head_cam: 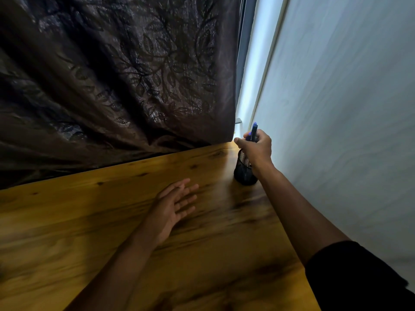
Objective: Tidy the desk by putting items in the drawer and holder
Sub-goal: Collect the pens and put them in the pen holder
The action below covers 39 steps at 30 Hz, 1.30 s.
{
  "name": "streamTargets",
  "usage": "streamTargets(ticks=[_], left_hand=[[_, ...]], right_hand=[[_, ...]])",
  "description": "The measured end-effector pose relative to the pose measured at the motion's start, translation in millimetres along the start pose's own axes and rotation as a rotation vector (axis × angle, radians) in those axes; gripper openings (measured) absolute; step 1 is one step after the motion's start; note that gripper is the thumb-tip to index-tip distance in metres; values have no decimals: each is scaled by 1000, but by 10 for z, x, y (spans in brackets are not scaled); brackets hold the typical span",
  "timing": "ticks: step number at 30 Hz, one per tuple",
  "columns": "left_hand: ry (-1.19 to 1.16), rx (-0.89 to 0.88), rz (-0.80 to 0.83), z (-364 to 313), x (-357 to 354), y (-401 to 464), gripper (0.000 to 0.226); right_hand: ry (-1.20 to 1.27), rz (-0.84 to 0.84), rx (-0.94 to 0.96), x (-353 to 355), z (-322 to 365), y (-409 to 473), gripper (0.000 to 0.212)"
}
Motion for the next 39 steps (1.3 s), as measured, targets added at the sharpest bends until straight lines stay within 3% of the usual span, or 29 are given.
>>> streamTargets(ticks=[7,11,17,22,28,33,39], left_hand=[[-6,-17,9,-4,32,-35,33],[-12,-20,6,-10,51,-44,33],[-15,-22,7,-8,86,-79,33],[-9,-17,7,11,133,-110,34],[-2,-17,-13,26,225,-188,34],[112,-47,-81,21,382,-360,30],[516,-171,-261,93,914,-700,29]], right_hand=[[41,-21,15,58,0,-30,38],[-1,-32,62,58,53,-61,36],[-135,-171,145,149,158,-106,18],[-215,-227,181,174,281,-143,27],[-410,-313,479,92,662,-341,38],[-394,-117,665,-402,802,-743,31],[-641,441,650,-1387,380,-1511,43]])
Point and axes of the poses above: each hand's wrist, its own y-axis towards the middle knuckle, its own x-axis out of the back of the hand, z = x × y, the point moved 8 cm from there along y, towards the middle knuckle, and after that the axes turned 8 degrees about y, right-handed, at the moved point
